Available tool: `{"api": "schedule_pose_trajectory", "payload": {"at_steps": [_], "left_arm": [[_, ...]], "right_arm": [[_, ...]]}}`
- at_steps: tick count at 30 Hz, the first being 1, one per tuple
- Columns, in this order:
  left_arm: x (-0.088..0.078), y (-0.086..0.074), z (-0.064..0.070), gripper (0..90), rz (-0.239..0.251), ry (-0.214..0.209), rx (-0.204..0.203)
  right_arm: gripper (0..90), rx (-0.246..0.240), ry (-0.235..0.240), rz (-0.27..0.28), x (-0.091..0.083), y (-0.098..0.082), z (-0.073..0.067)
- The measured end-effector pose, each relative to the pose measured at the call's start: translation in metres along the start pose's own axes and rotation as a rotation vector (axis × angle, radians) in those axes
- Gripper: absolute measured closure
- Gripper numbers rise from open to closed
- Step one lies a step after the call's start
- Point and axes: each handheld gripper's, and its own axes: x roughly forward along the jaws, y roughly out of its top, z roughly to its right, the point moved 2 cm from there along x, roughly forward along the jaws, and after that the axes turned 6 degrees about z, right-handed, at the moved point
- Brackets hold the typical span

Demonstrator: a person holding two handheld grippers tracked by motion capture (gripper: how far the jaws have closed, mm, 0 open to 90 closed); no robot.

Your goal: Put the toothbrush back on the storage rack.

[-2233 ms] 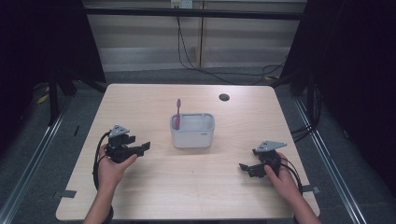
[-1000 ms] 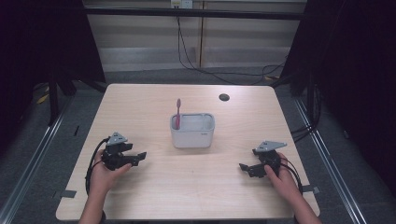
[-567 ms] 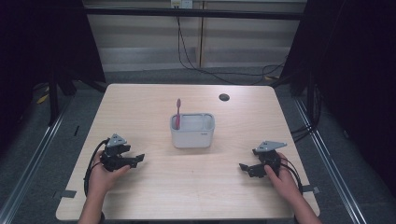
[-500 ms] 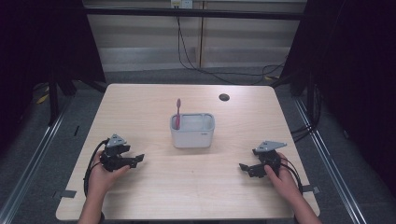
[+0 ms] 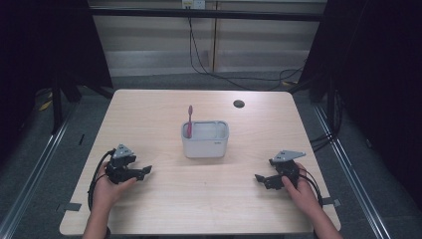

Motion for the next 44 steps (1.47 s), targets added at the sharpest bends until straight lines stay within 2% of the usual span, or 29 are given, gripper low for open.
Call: {"api": "schedule_pose_trajectory", "payload": {"at_steps": [7, 14, 20, 22, 23, 26, 28, 31, 34, 44], "left_arm": [[0.0014, -0.0042, -0.0021, 22.5, -0.028, 0.000, 0.002], [0.0025, -0.0057, -0.0017, 21.7, -0.025, 0.003, 0.002], [0.0038, -0.0072, -0.0009, 19.3, -0.015, 0.008, 0.025], [0.0036, -0.0077, -0.0018, 18.5, -0.018, 0.004, 0.043], [0.0045, -0.0085, -0.0011, 17.8, -0.006, 0.009, 0.038], [0.0046, -0.0084, -0.0018, 16.8, -0.013, 0.008, 0.050], [0.0053, -0.0085, -0.0014, 15.8, -0.008, 0.009, 0.036], [0.0053, -0.0082, -0.0026, 13.1, -0.021, 0.019, 0.042], [0.0061, -0.0081, -0.0027, 11.1, -0.023, 0.022, 0.030], [0.0066, -0.0082, -0.0026, 10.3, -0.020, 0.027, 0.029]], "right_arm": [[13.0, 0.000, 0.000, 0.000, 0.0000, 0.0000, 0.0000], [13.0, 0.000, 0.000, 0.000, 0.0000, 0.0000, 0.0000], [13.0, 0.000, 0.000, 0.000, 0.0000, 0.0000, 0.0000], [13.0, 0.000, 0.000, 0.000, 0.0000, 0.0000, 0.0000], [13.0, 0.000, 0.000, 0.000, 0.0000, 0.0000, 0.0000], [13.0, 0.000, 0.000, 0.000, 0.0000, 0.0000, 0.0000], [13.0, 0.000, 0.000, 0.000, 0.0000, 0.0000, 0.0000], [13.0, 0.000, 0.000, 0.000, 0.0000, 0.0000, 0.0000], [13.0, 0.000, 0.000, 0.000, 0.0000, 0.0000, 0.0000], [13.0, 0.000, 0.000, 0.000, 0.0000, -0.0001, 0.0000]]}}
